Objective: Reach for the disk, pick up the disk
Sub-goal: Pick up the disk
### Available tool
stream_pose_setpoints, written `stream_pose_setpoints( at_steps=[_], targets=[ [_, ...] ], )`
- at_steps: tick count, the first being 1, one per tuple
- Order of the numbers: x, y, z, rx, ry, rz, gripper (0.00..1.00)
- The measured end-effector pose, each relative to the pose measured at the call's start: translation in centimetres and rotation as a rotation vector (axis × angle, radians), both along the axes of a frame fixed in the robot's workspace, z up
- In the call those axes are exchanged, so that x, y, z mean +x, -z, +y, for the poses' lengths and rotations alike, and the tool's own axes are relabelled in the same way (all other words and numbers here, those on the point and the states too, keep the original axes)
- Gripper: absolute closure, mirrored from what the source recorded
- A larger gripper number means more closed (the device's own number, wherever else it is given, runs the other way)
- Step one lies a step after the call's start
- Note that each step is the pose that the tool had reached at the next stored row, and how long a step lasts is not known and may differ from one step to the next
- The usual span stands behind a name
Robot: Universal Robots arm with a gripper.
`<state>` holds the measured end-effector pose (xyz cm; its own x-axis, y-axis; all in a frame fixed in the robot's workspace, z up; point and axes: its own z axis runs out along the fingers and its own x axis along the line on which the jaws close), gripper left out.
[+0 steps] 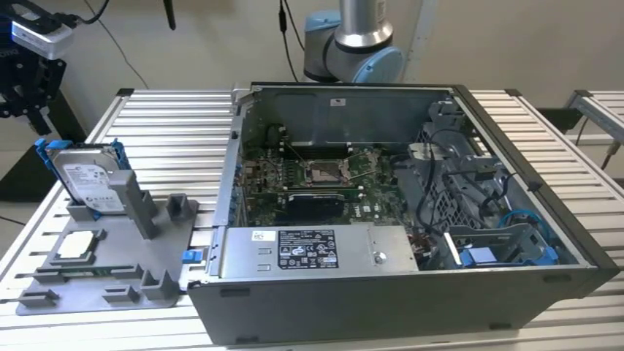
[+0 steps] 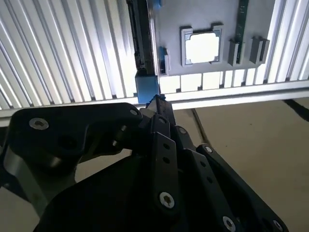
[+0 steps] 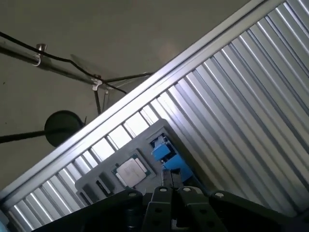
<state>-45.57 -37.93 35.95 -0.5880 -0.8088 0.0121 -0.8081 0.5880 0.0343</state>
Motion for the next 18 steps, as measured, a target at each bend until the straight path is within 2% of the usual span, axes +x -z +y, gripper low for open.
stream_pose_setpoints(
  at_steps=[7,12,18],
  targets=[
    [0.0,0.02,0.0,0.0,-0.127,-0.0118,1.0],
    [0.0,0.03,0.0,0.0017,-0.214,-0.0232,1.0],
    [-0.01,0.03,0.0,0.0028,-0.323,-0.0242,1.0]
  ],
)
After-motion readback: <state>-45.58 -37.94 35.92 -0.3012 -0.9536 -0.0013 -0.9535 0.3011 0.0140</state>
